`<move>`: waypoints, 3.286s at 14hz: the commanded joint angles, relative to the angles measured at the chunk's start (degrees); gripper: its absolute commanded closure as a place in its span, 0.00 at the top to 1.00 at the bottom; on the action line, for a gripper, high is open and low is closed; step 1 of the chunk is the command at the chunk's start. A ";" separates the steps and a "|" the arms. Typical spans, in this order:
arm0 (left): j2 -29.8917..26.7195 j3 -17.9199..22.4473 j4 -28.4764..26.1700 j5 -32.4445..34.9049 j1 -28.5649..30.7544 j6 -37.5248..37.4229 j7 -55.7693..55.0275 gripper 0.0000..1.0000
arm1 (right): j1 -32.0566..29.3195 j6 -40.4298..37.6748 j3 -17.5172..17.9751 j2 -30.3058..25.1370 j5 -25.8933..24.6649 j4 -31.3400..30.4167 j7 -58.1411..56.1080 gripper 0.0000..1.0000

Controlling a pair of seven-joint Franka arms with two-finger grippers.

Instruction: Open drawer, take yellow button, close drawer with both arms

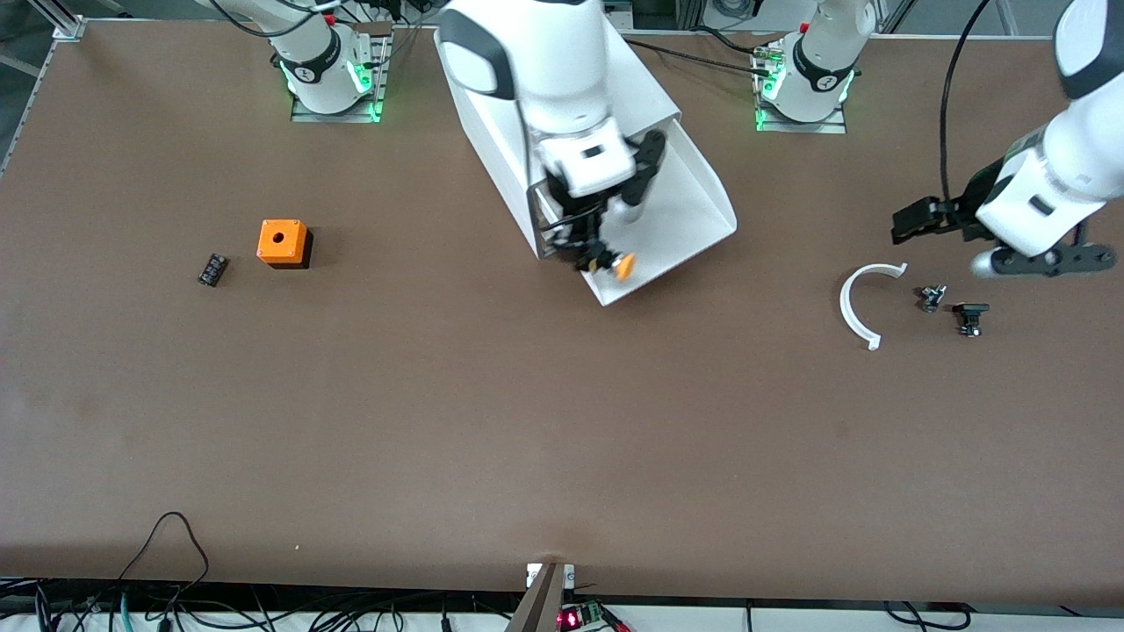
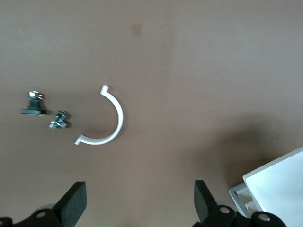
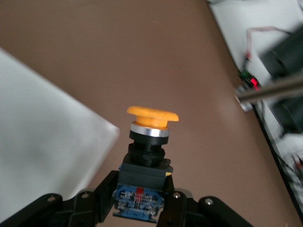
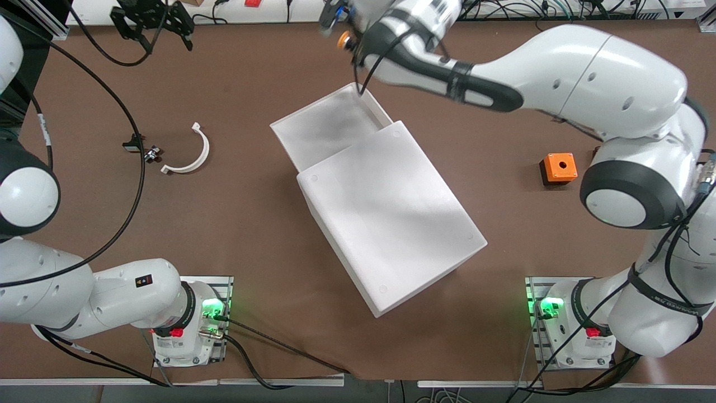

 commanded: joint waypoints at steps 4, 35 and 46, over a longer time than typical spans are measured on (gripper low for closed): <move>3.72 -0.56 -5.08 -4.25 -3.40 11.43 -10.86 1.00 | -11.30 -0.30 -7.36 -5.60 13.24 -13.30 7.37 0.17; -6.39 -4.11 -23.15 -3.81 -12.73 31.09 -15.01 1.00 | -45.25 9.77 -1.06 -7.11 9.81 -40.10 -1.34 1.00; -7.01 17.19 1.58 -1.26 -12.73 -6.39 7.73 1.00 | -40.77 -28.12 2.30 -10.88 14.91 -9.94 18.61 1.00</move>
